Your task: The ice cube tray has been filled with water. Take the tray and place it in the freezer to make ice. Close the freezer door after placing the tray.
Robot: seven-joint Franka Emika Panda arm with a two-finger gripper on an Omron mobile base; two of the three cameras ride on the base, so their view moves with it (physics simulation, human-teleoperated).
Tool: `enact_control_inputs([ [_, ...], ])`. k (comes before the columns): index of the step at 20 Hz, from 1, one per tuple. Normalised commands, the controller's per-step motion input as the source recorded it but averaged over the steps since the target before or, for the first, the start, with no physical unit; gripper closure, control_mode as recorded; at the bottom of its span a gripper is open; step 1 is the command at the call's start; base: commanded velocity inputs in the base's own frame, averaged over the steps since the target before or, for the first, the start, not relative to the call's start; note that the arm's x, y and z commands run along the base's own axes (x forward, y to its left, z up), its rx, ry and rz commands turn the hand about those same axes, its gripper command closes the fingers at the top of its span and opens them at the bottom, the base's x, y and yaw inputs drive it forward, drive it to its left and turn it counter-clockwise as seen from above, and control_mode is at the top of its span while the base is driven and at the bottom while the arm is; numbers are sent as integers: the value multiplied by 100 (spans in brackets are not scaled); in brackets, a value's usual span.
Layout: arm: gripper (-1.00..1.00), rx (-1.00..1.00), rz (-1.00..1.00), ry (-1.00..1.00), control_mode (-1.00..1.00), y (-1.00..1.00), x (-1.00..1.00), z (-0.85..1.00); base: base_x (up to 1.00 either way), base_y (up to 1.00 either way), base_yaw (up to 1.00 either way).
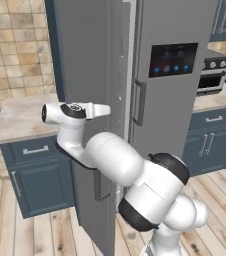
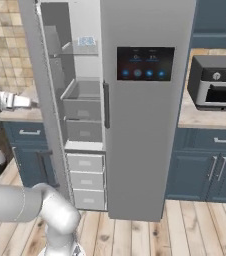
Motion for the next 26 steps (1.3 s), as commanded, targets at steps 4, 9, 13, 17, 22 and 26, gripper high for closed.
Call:
enact_control_inputs([
  [4, -100, 0, 10, -28, -100, -100, 54, -3, 0, 0, 0],
  [9, -100, 1, 16, -23, -100, -92, 75, -1, 0, 0, 0],
  [13, -100, 6, 16, -15, -100, -75, 87, 1, 0, 0, 0],
  [17, -100, 9, 18, -6, -100, -63, 81, 11, 0, 0, 0],
  [22, -100, 11, 21, 0, -100, -45, 62, 27, 0, 0, 0],
  [26, -100, 8, 19, 0, -100, -19, 46, 29, 0, 0, 0],
])
